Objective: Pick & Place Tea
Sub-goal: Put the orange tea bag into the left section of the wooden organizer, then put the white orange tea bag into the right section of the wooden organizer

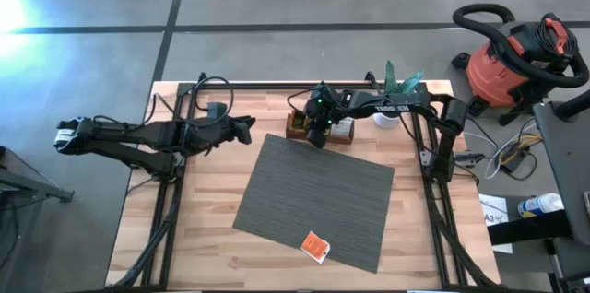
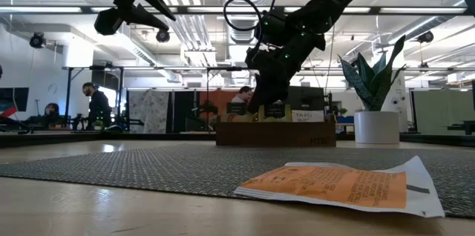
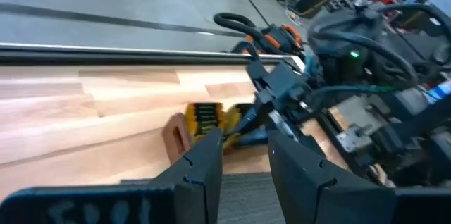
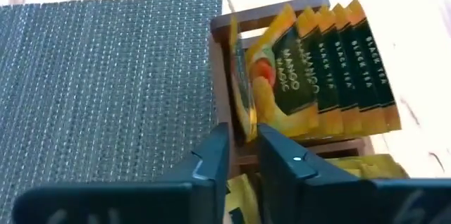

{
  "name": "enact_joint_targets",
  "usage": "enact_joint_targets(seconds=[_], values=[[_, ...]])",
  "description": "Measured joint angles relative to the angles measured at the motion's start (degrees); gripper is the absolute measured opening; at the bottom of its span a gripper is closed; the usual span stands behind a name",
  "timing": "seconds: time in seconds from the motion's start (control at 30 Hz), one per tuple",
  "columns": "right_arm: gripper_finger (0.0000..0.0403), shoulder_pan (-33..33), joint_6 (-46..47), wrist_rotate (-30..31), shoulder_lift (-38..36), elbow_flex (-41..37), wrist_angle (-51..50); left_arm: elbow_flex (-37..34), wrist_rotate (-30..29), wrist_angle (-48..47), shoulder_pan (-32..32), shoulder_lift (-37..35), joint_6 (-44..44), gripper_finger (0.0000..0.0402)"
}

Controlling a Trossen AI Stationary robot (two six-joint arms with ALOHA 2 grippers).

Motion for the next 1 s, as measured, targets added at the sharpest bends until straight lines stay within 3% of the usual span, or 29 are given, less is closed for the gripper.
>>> enact_joint_targets(seconds=[0.2, 0.43, 1.0], values=[[0.0110, -0.14, 0.70, 1.70, -0.37, 0.00, -0.09, 0.00, -2.19, -0.09, 0.07, 1.19, -0.35, 0.0110], [0.0137, -0.07, 1.25, 1.68, -2.63, 0.00, -0.88, 0.00, -2.22, -0.07, 0.07, 1.19, -0.35, 0.0110], [0.0130, 0.03, 1.55, 1.69, -5.53, -0.02, -5.48, 0.00, -2.28, -0.10, 0.07, 1.21, -0.34, 0.0110]])
